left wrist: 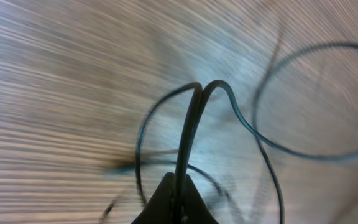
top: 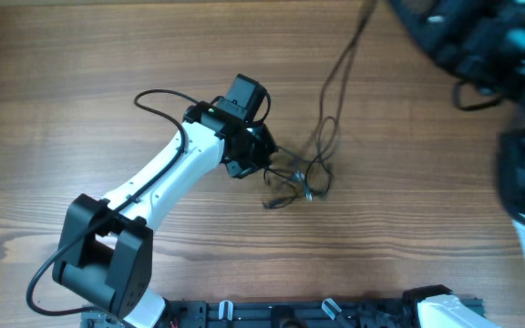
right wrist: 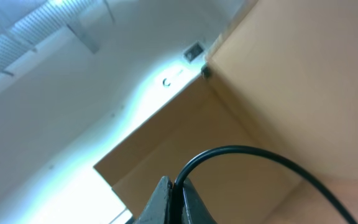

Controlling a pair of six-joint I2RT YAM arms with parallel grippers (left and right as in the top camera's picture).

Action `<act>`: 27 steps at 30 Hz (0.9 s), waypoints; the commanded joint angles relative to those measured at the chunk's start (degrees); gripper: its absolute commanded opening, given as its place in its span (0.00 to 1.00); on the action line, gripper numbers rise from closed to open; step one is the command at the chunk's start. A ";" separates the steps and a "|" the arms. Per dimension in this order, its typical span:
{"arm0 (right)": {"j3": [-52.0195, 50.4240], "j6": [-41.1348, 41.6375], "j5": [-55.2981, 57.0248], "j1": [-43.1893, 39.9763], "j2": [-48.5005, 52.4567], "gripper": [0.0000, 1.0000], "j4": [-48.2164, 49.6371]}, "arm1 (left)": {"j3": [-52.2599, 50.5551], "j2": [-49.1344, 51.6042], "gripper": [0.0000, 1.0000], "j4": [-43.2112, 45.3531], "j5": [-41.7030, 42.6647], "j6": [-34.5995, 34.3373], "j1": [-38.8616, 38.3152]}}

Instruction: Untangle cables

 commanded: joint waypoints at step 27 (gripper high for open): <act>21.14 -42.69 66.40 -12.59 3.52 0.05 -42.86 | -0.13 0.48 0.04 -6.84 -12.37 -3.06 9.86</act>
